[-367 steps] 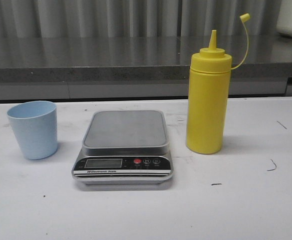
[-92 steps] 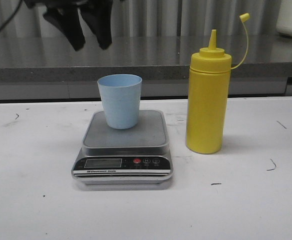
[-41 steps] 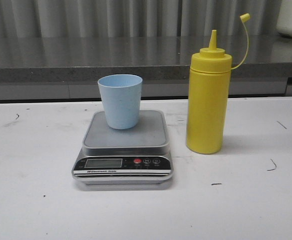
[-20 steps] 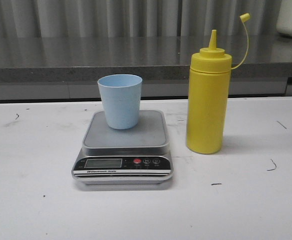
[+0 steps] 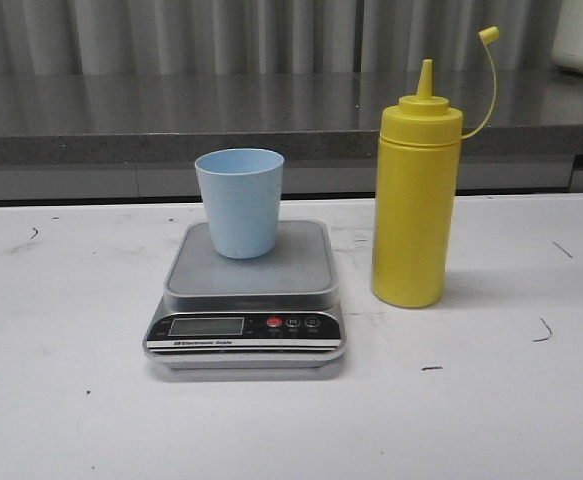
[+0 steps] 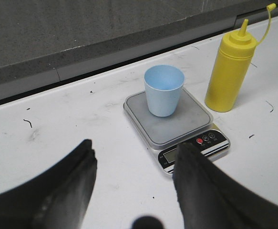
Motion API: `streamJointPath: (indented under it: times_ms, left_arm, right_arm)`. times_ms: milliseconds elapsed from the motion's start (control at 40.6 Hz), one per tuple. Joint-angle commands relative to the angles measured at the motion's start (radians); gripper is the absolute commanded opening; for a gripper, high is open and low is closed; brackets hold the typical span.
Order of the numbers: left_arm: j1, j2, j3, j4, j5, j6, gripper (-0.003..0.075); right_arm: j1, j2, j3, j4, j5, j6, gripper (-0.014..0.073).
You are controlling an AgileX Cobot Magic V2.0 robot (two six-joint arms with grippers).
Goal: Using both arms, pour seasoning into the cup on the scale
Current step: 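Open the left gripper and raise it away from the cup, then move the right gripper to the yellow squeeze bottle and grasp it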
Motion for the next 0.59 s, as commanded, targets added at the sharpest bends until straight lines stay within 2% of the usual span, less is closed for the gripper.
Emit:
streamJointPath:
  times_ms: [0, 295, 419, 566]
  left_arm:
    - [-0.007, 0.004, -0.024, -0.005, -0.087, 0.000, 0.0366]
    - [-0.007, 0.004, -0.024, -0.005, -0.087, 0.000, 0.0366]
    - [-0.007, 0.004, -0.024, -0.005, -0.087, 0.000, 0.0366]
    - [-0.007, 0.004, -0.024, -0.005, -0.087, 0.000, 0.0366]
  right_arm:
    - [-0.004, 0.003, -0.034, 0.011, -0.067, -0.007, 0.0519]
    - [0.010, 0.003, -0.039, 0.044, -0.115, -0.031, 0.0540]
    - [0.075, 0.014, -0.047, 0.044, -0.121, -0.061, 0.0606]
    - [0.164, 0.038, -0.047, 0.045, -0.157, -0.061, 0.0601]
